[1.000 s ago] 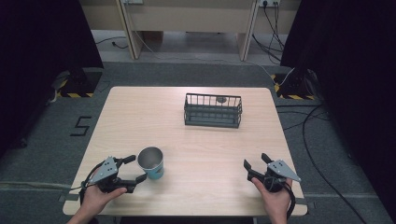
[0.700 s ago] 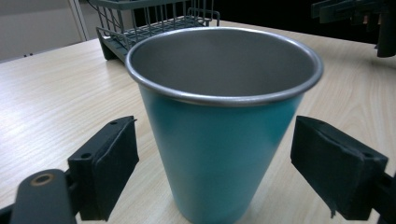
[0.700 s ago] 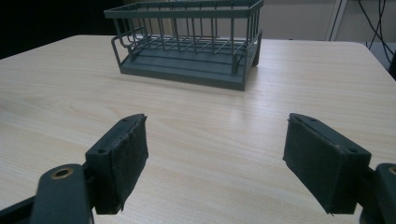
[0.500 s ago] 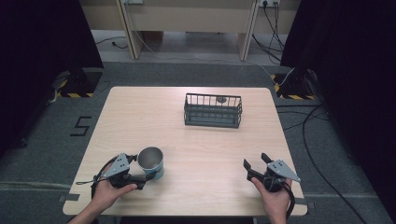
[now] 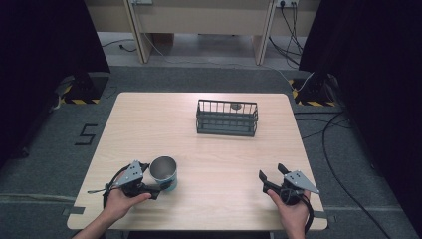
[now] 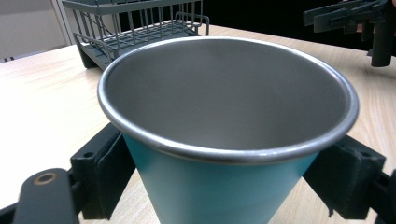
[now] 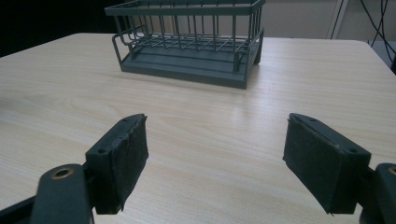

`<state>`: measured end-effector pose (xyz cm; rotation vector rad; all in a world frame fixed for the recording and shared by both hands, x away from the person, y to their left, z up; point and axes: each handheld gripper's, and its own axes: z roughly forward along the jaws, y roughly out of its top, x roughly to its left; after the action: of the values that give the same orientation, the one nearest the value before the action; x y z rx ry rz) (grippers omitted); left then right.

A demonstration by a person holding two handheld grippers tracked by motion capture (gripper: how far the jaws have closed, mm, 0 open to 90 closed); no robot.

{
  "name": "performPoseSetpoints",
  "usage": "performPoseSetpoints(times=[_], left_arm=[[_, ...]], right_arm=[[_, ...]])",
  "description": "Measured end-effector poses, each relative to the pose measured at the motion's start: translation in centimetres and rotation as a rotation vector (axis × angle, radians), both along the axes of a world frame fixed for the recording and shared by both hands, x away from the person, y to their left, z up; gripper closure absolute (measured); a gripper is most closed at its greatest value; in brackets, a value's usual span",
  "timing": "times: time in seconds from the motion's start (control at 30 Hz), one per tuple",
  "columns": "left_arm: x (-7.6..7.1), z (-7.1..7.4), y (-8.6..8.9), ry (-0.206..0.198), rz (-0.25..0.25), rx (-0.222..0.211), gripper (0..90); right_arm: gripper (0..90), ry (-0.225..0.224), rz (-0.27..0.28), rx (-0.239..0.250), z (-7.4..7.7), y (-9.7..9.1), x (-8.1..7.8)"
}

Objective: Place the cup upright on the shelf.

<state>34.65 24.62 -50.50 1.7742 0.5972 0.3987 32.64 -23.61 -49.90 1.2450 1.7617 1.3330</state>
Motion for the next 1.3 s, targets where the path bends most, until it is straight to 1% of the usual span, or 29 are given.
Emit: performPoseSetpoints(times=[0.13, 0.3, 0.6, 0.67, 0.97, 1.07, 1.13, 1.23, 1.3], left_arm=[[0.2, 0.2, 0.1, 0.006, 0.004, -0.027, 15.4], [0.5, 0.7, -0.1, -0.009, 0.005, -0.034, 15.4], [1.5, 2.1, -1.4, -0.040, -0.005, -0.049, 15.5], [1.9, 2.6, -1.8, -0.051, -0.011, -0.052, 15.5], [2.9, 3.7, -2.7, -0.070, -0.016, -0.059, 15.5], [3.3, 4.0, -3.1, -0.072, -0.018, -0.068, 15.5], [3.6, 4.4, -3.5, -0.082, -0.020, -0.066, 15.5], [3.9, 4.6, -3.7, -0.086, -0.020, -0.070, 15.5], [4.3, 4.9, -4.1, -0.092, -0.018, -0.071, 15.5]], right_arm=[[22.5, -0.004, -0.002, -0.004, 0.0, 0.0, 0.0], [22.5, -0.004, -0.003, 0.000, 0.0, -0.1, 0.0], [22.5, -0.005, -0.007, 0.003, 0.0, -0.2, 0.0], [22.5, -0.004, -0.005, 0.001, 0.0, -0.2, 0.0], [22.5, -0.004, -0.005, 0.005, 0.0, -0.2, 0.1], [22.5, -0.002, -0.003, 0.006, -0.1, -0.1, 0.1], [22.5, -0.003, -0.002, 0.006, -0.1, 0.0, 0.1], [22.5, -0.005, 0.000, 0.005, -0.1, 0.0, 0.2], [22.5, -0.005, 0.000, 0.008, -0.1, 0.0, 0.2]])
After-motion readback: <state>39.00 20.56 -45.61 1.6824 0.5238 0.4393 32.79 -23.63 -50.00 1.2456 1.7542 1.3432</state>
